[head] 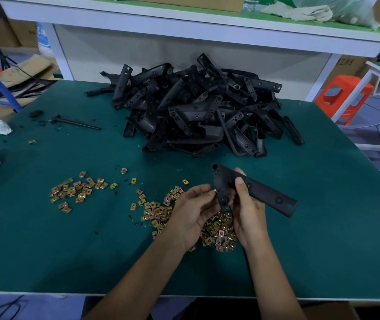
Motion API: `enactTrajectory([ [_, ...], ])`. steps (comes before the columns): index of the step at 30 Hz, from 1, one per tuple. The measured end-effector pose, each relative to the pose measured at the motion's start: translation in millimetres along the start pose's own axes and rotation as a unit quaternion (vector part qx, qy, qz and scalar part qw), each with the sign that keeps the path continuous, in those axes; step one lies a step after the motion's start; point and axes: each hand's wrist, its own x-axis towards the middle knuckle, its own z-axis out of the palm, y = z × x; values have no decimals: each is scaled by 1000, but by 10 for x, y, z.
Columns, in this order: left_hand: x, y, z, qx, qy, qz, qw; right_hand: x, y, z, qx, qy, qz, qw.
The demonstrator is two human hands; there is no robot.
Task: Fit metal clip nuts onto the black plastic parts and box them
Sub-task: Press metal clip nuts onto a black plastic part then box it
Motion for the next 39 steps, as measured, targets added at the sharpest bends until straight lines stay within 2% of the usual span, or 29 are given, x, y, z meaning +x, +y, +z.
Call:
enactTrajectory([
  [6,5,16,-1,9,9,6,1000,4,22,-25,-16,-17,-9,1000],
  [11,-3,35,-1,52,18,18,998,9,59,-39,-56,-29,-26,998],
  [14,-1,47,-22,114,21,37,993,0,82,-30,-72,-32,-46,996],
  [16,2,26,-40,206,37,67,976,-17,90,-22,-91,-41,-65,993],
  [19,14,-23,-26,353,81,124,924,-39,100,-19,-121,-53,-87,987],
  [23,51,-29,19,416,121,164,886,-30,114,-27,-144,-65,-94,983],
  [27,92,-20,21,473,94,183,857,-14,122,-36,-135,-51,-99,985],
  [29,134,34,-13,549,58,217,805,-11,122,-32,-124,-39,-92,987],
  [30,160,81,-45,597,53,248,761,-8,122,-30,-113,-34,-87,989],
  [32,248,187,-160,688,83,320,646,-6,117,-32,-98,-24,-76,992],
  [34,327,286,-285,755,146,327,549,-4,114,-31,-90,-21,-65,994],
  [36,393,343,-369,795,175,287,506,0,116,-35,-84,-22,-57,995],
  [37,412,351,-389,802,175,274,501,0,114,-33,-83,-22,-55,995],
  [39,425,353,-390,793,171,273,518,-3,105,-21,-82,-22,-53,995],
])
